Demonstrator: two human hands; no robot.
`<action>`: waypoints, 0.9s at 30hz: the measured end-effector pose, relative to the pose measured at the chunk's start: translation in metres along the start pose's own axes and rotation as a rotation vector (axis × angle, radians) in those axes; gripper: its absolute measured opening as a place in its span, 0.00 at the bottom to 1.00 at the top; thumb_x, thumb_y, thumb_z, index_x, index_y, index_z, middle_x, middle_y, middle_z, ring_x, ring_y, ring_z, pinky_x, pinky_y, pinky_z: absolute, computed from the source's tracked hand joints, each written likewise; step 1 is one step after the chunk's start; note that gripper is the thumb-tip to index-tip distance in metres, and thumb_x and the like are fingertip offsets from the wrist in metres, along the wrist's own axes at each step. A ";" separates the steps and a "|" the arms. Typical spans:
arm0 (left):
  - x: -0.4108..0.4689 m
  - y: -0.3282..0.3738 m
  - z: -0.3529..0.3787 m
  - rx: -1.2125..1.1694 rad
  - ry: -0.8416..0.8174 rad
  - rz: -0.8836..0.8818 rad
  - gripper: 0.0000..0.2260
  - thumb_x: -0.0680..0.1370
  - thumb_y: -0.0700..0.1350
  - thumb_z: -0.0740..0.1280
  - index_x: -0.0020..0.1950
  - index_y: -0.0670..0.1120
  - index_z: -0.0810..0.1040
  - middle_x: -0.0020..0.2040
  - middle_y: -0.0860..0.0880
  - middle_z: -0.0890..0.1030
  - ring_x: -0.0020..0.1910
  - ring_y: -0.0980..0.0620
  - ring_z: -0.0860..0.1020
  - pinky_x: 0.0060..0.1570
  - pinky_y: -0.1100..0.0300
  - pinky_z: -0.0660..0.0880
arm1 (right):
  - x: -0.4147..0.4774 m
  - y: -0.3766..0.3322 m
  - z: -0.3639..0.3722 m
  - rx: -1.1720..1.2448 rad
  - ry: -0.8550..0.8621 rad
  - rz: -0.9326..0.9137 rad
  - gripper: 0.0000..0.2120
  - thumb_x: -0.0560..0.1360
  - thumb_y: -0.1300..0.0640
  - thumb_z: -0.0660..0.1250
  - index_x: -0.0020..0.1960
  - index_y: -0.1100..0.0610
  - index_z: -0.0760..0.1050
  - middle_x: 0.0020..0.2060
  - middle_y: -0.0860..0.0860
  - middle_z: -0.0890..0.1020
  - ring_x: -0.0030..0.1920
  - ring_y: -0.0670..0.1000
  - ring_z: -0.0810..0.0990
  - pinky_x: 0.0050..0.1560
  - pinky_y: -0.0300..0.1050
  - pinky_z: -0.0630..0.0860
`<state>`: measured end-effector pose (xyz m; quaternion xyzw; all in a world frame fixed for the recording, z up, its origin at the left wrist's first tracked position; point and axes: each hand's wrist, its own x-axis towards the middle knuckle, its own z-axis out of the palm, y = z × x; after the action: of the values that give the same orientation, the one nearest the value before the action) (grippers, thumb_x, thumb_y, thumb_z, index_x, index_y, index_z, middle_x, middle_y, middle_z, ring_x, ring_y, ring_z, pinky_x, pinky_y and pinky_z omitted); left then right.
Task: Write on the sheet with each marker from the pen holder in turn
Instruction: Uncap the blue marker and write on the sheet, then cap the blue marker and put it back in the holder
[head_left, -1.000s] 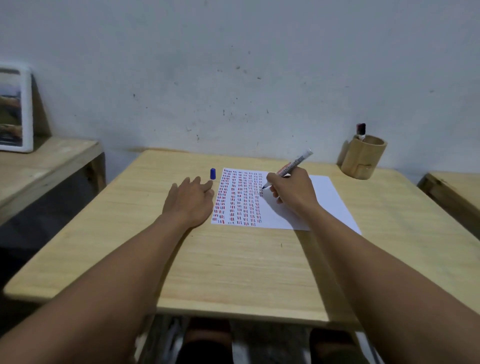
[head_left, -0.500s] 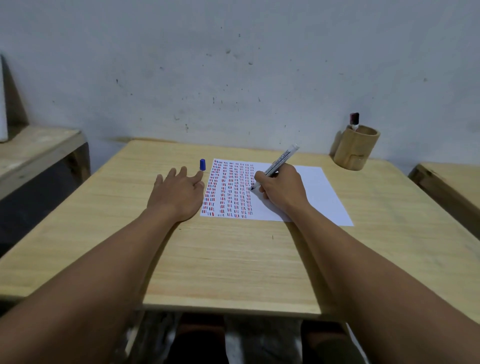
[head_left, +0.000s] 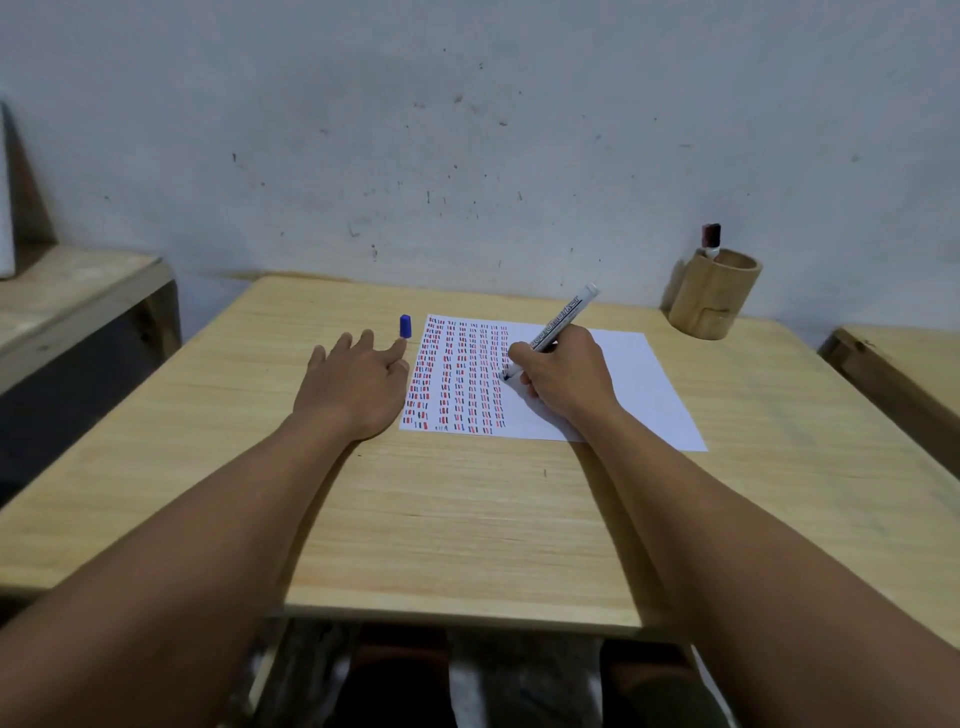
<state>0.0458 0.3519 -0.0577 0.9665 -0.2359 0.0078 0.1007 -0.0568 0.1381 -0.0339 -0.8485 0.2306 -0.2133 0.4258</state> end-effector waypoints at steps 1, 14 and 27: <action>0.000 0.000 0.001 -0.004 0.000 -0.002 0.25 0.83 0.55 0.45 0.81 0.56 0.57 0.81 0.45 0.57 0.81 0.42 0.52 0.77 0.41 0.49 | 0.000 0.000 0.000 0.004 -0.002 0.002 0.13 0.71 0.54 0.68 0.40 0.65 0.80 0.32 0.53 0.85 0.31 0.50 0.80 0.34 0.43 0.75; 0.023 0.018 -0.020 -0.261 0.269 -0.044 0.23 0.81 0.46 0.60 0.77 0.51 0.63 0.65 0.42 0.77 0.63 0.39 0.75 0.55 0.47 0.73 | 0.011 -0.010 -0.006 0.261 0.044 0.091 0.16 0.72 0.49 0.71 0.49 0.61 0.81 0.37 0.52 0.82 0.30 0.50 0.73 0.38 0.47 0.71; 0.031 0.035 -0.030 -0.523 0.344 -0.031 0.04 0.77 0.43 0.69 0.49 0.48 0.83 0.45 0.52 0.84 0.43 0.50 0.81 0.41 0.59 0.74 | 0.009 -0.028 -0.017 0.637 -0.050 0.199 0.08 0.77 0.59 0.67 0.44 0.63 0.81 0.33 0.53 0.80 0.28 0.48 0.74 0.28 0.39 0.73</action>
<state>0.0584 0.3139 -0.0194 0.8958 -0.1946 0.1087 0.3846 -0.0530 0.1373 0.0002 -0.6510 0.2237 -0.2113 0.6939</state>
